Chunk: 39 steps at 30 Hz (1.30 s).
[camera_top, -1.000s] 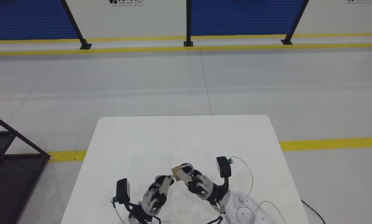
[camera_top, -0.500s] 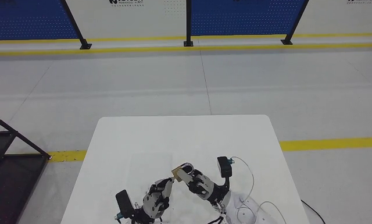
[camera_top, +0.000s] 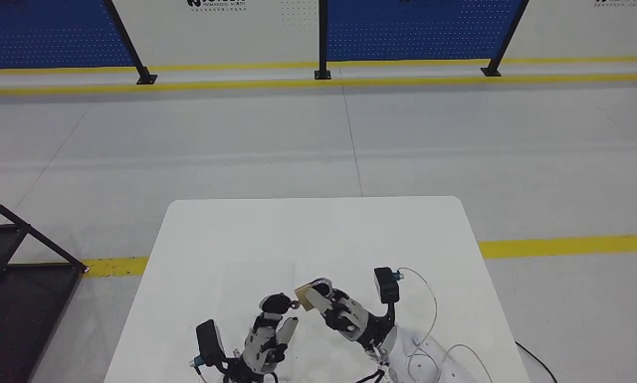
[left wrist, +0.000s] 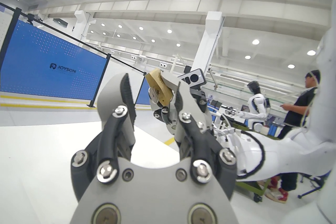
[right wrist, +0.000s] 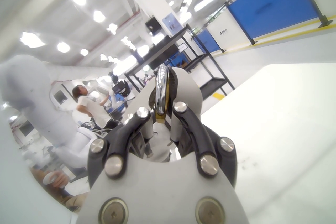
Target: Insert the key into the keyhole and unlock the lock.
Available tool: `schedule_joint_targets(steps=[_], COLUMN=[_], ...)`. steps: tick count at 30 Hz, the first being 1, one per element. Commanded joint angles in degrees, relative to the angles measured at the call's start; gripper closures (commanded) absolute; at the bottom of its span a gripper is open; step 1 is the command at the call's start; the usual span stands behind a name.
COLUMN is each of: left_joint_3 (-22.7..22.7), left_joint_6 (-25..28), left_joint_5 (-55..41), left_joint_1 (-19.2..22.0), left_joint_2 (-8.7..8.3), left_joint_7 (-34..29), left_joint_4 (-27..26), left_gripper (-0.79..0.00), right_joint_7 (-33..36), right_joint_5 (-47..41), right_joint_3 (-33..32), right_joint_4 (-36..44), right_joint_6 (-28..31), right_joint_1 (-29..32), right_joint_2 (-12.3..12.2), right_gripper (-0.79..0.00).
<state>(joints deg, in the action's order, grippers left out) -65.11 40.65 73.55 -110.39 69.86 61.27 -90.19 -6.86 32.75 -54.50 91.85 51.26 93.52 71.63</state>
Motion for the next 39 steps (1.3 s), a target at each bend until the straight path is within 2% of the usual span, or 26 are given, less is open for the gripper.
schedule_joint_targets(steps=[1, 6, 11, 14, 16, 19, 21, 23, 29, 30, 31, 33, 37, 39], left_joint_3=[-1.1, -5.2, -4.9, -4.4, -3.8, -3.5, -3.7, -3.3, -2.9, -2.8, -2.8, -2.8, -2.7, -2.7], left_joint_6=[4.9, 16.4, 17.3, 17.3, 17.3, 17.3, 17.3, 17.3, 17.3, 17.3, 17.3, 17.3, 17.3, 17.3], left_joint_5=[-2.7, -11.8, -22.3, -28.2, -31.1, -34.4, -35.0, -35.8, -36.8, -36.8, -36.8, -36.9, -36.6, -36.5], left_joint_1=[-0.6, -1.8, -1.1, -0.4, -0.1, 0.5, 0.8, 1.1, 1.5, 1.5, 1.5, 1.5, 1.6, 1.6], left_joint_2=[-0.52, -2.24, -3.97, -5.06, -5.70, -6.48, -6.76, -6.95, -7.31, -7.35, -7.39, -7.43, -7.49, -7.49], left_joint_7=[-2.6, -14.2, -27.4, -34.1, -37.5, -41.1, -42.3, -43.2, -44.4, -44.5, -44.5, -44.4, -44.5, -44.3], left_joint_4=[-0.6, -0.6, -1.5, -2.4, -3.1, -3.6, -3.6, -3.7, -3.5, -3.6, -3.5, -3.6, -3.6, -3.5], left_gripper=[-0.785, -0.785, -0.763, -0.668, -0.431, -0.329, -0.308, -0.222, -0.191, -0.175, -0.117, -0.077, -0.052, 0.000], right_joint_7=[0.1, 1.5, 2.7, 3.3, 3.7, 3.9, 3.7, 3.5, 2.9, 2.8, 2.8, 2.8, 2.8, 2.9], right_joint_5=[0.1, 0.7, 1.2, 1.3, 1.2, 1.3, 1.6, 1.6, 2.0, 2.1, 2.1, 2.2, 2.3, 2.5], right_joint_3=[-0.6, -2.2, -2.9, -2.6, -2.3, -1.8, -1.5, -1.3, -0.9, -0.9, -0.8, -0.7, -0.5, -0.4], right_joint_4=[0.0, 0.3, 0.8, 0.8, 0.8, 0.8, 0.8, 0.6, 0.4, 0.4, 0.3, 0.3, 0.3, 0.3], right_joint_6=[0.8, 2.9, 2.8, 2.0, 1.3, 0.3, -0.3, -0.6, -1.0, -1.0, -1.1, -1.2, -1.5, -1.6], right_joint_1=[0.2, 0.7, 1.2, 1.1, 0.9, 0.6, 0.3, 0.1, -0.2, -0.2, -0.2, -0.2, -0.4, -0.4], right_joint_2=[-0.2, -0.8, -1.1, -1.2, -1.1, -1.1, -1.0, -0.9, -0.9, -0.9, -0.9, -0.9, -0.9, -0.9], right_gripper=[0.000, 0.000, 0.000, 0.000, 0.000, 0.000, 0.000, 0.000, 0.000, 0.000, 0.000, 0.000, 0.000, 0.000])
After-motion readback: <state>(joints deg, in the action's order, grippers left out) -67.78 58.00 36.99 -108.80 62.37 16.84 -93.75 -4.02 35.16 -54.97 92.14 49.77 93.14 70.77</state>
